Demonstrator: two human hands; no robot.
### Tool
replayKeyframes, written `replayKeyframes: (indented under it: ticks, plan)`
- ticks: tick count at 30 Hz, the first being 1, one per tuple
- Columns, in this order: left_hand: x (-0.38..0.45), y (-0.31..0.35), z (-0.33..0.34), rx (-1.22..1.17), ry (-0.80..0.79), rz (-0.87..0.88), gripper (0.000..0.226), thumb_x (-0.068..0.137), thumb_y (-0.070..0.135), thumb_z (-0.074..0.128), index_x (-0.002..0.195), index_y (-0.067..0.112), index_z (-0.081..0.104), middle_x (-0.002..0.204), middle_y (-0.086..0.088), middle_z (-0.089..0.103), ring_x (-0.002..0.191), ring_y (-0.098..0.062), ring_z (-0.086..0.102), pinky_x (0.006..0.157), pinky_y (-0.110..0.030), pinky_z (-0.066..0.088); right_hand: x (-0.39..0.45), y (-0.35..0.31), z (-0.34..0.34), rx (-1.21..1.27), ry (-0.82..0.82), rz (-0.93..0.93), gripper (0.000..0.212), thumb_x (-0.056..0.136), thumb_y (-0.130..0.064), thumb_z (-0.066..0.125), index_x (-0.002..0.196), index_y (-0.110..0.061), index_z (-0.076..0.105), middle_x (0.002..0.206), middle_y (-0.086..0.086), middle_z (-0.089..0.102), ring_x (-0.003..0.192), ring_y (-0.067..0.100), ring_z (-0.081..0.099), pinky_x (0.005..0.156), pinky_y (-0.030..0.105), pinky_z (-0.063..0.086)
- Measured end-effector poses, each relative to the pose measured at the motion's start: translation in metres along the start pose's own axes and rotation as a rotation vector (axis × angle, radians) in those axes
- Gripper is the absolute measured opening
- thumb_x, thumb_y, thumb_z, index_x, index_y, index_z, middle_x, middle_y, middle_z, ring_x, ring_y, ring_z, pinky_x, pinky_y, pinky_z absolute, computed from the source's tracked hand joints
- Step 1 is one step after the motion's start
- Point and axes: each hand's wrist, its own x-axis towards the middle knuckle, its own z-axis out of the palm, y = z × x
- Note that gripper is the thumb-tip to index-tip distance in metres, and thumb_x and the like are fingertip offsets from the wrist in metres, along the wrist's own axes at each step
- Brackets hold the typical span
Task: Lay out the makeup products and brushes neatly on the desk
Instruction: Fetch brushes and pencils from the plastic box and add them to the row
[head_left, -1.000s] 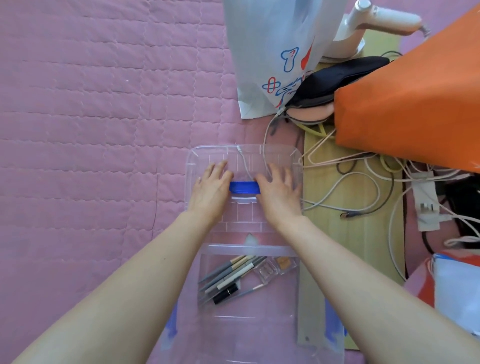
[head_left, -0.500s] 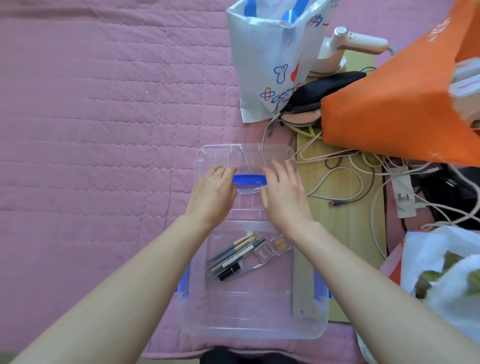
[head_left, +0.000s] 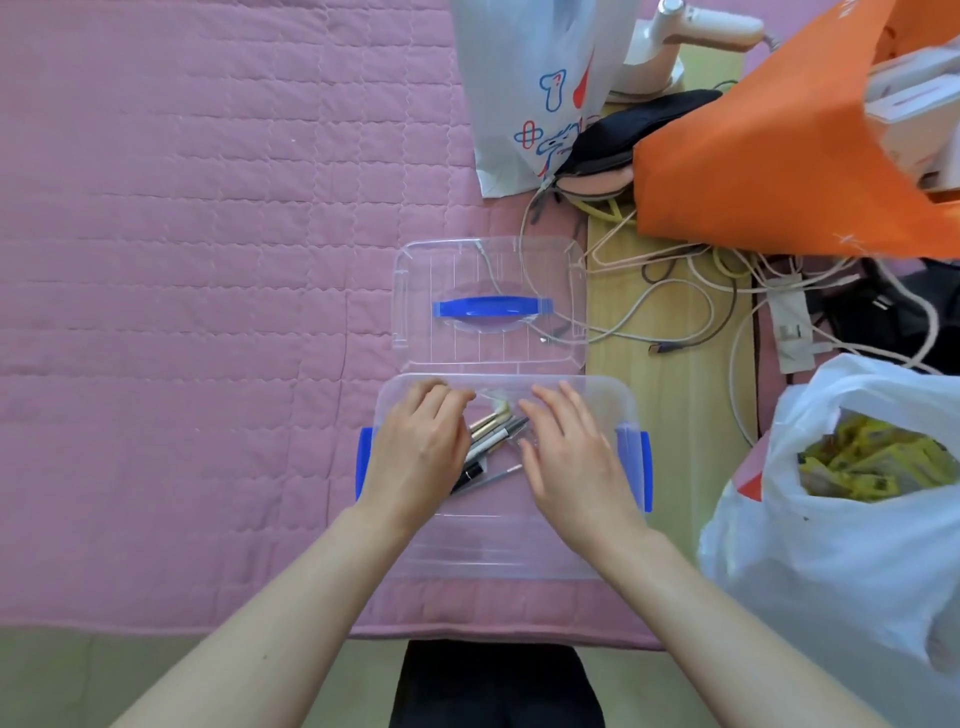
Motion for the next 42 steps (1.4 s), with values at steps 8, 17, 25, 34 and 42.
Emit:
replayKeyframes:
  ticks: [8, 17, 25, 34, 42]
  plan:
    - [-0.027, 0.003, 0.030, 0.015, -0.177, -0.064, 0.025, 0.080, 0.014, 0.042, 0.092, 0.009, 0.063, 0.081, -0.002, 0.061, 0.083, -0.028, 0.057, 0.056, -0.038, 0.047, -0.026, 0.013, 0.029, 0.004, -0.169, 0.115, 0.038, 0.089, -0.014, 0.057, 0.126, -0.006, 0.054, 0.129, 0.010, 0.053, 0.129, 0.032, 0.042, 0.102, 0.045, 0.043]
    - [-0.031, -0.006, 0.075, 0.197, -0.668, -0.368, 0.020, 0.091, 0.007, 0.044, 0.107, 0.011, 0.055, 0.109, -0.007, 0.057, 0.106, -0.028, 0.047, 0.065, -0.037, 0.034, 0.004, 0.044, 0.062, -0.071, -0.398, 0.273, 0.055, 0.084, 0.007, 0.046, 0.137, -0.003, 0.035, 0.142, 0.014, 0.036, 0.123, 0.034, 0.039, 0.100, 0.040, 0.039]
    - [-0.032, -0.013, 0.094, 0.246, -0.704, -0.348, 0.018, 0.092, 0.012, 0.049, 0.103, 0.014, 0.063, 0.107, -0.004, 0.057, 0.105, -0.027, 0.047, 0.067, -0.035, 0.038, 0.025, 0.054, 0.075, -0.232, -0.449, 0.187, 0.062, 0.080, 0.012, 0.047, 0.138, 0.000, 0.030, 0.134, 0.019, 0.038, 0.125, 0.035, 0.036, 0.101, 0.038, 0.038]
    - [-0.026, -0.005, 0.102, 0.329, -0.718, -0.264, 0.023, 0.093, 0.016, 0.048, 0.112, 0.015, 0.060, 0.119, -0.003, 0.055, 0.112, -0.027, 0.045, 0.070, -0.032, 0.028, 0.028, 0.050, 0.082, -0.281, -0.451, 0.224, 0.044, 0.082, 0.013, 0.043, 0.123, -0.003, 0.042, 0.130, 0.020, 0.037, 0.112, 0.037, 0.040, 0.084, 0.041, 0.042]
    - [-0.027, -0.005, 0.089, 0.048, -0.601, -0.480, 0.021, 0.087, 0.026, 0.057, 0.097, 0.008, 0.061, 0.103, -0.007, 0.051, 0.101, -0.028, 0.050, 0.070, -0.036, 0.042, 0.028, 0.042, 0.078, -0.081, -0.501, 0.297, 0.038, 0.084, -0.012, 0.058, 0.119, -0.008, 0.044, 0.124, 0.015, 0.034, 0.116, 0.037, 0.035, 0.092, 0.044, 0.043]
